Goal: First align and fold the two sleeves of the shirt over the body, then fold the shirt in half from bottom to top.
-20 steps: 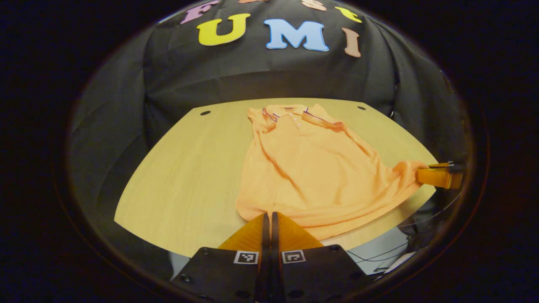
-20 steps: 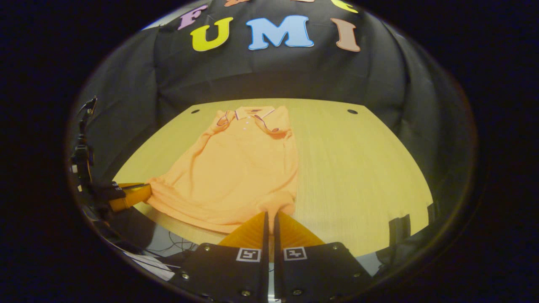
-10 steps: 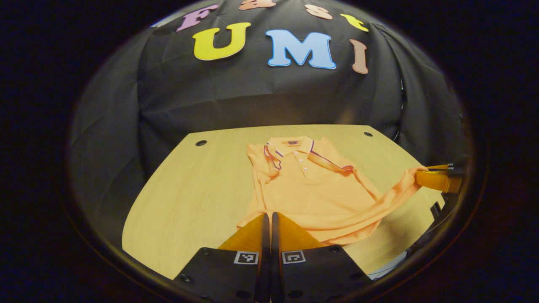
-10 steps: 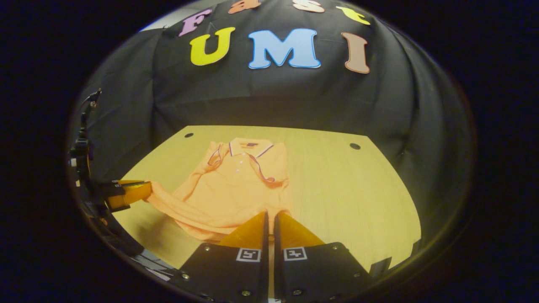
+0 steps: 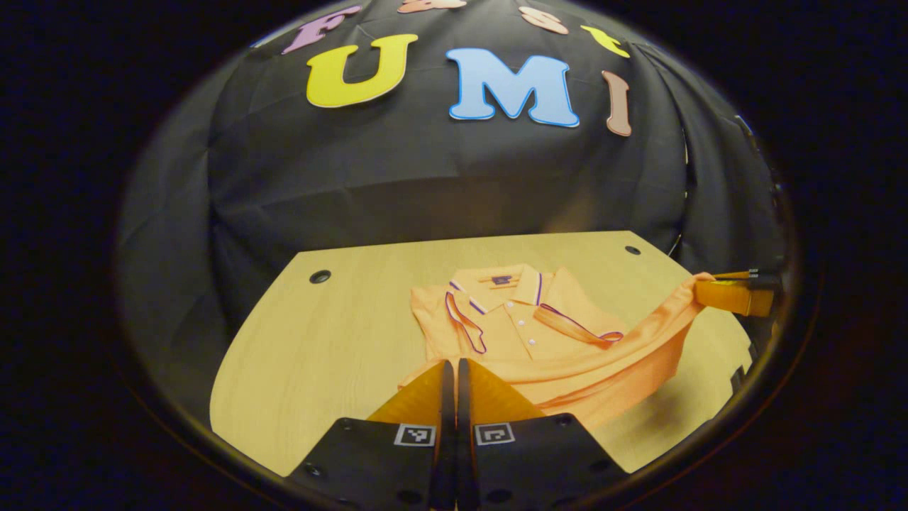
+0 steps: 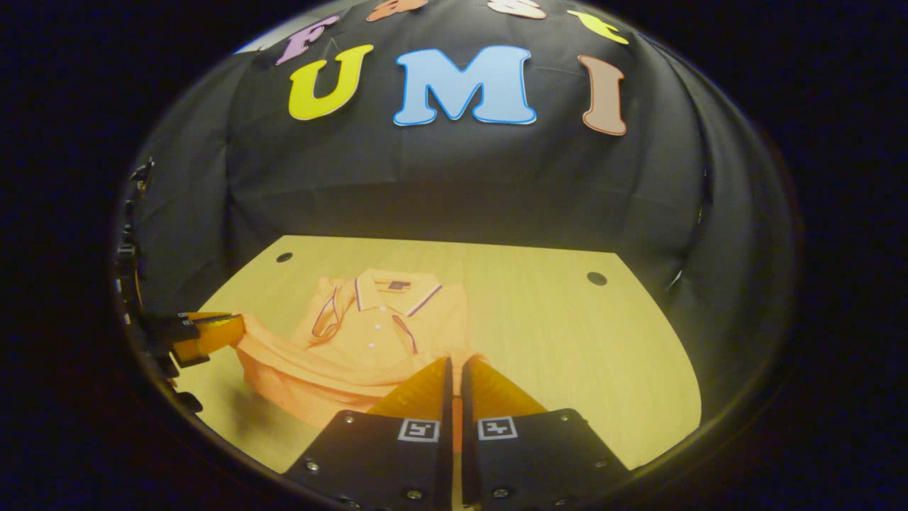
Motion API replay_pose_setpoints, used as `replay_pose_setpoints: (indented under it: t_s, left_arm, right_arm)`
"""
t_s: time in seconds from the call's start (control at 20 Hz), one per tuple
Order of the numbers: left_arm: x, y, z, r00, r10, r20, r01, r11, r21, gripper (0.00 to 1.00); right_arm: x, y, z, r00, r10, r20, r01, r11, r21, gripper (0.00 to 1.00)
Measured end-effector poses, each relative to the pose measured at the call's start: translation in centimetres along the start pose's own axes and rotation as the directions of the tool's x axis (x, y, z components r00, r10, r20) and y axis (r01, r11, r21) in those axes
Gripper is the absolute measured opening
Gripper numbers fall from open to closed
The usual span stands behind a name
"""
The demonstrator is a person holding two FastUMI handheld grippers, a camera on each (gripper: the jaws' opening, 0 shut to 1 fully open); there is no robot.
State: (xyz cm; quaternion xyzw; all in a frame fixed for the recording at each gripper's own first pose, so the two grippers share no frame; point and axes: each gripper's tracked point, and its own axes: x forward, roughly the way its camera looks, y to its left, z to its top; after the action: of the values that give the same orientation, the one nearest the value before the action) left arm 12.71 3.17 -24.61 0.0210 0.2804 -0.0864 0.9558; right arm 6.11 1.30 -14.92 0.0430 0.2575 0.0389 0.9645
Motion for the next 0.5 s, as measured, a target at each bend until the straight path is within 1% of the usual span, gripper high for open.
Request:
replay_pose_setpoints:
  t_s: [0.2,0.45,0.5]
  left_arm:
    - [3.5,0.8,2.7,1.0,-0.008,0.018,0.008,1.0,-0.004,0.06]
    - [7.9,1.6,4.9,1.0,-0.014,0.028,0.015,1.0,-0.013,0.07]
    - [8.7,1.8,5.3,0.999,-0.019,0.029,0.019,1.0,-0.015,0.06]
  right_arm:
    - [3.2,0.0,1.9,1.0,-0.022,-0.004,0.022,0.999,-0.027,0.05]
    - [6.9,-0.3,4.2,0.999,-0.049,-0.004,0.048,0.999,-0.023,0.06]
    - [7.6,-0.4,4.6,0.998,-0.056,-0.006,0.056,0.998,-0.024,0.06]
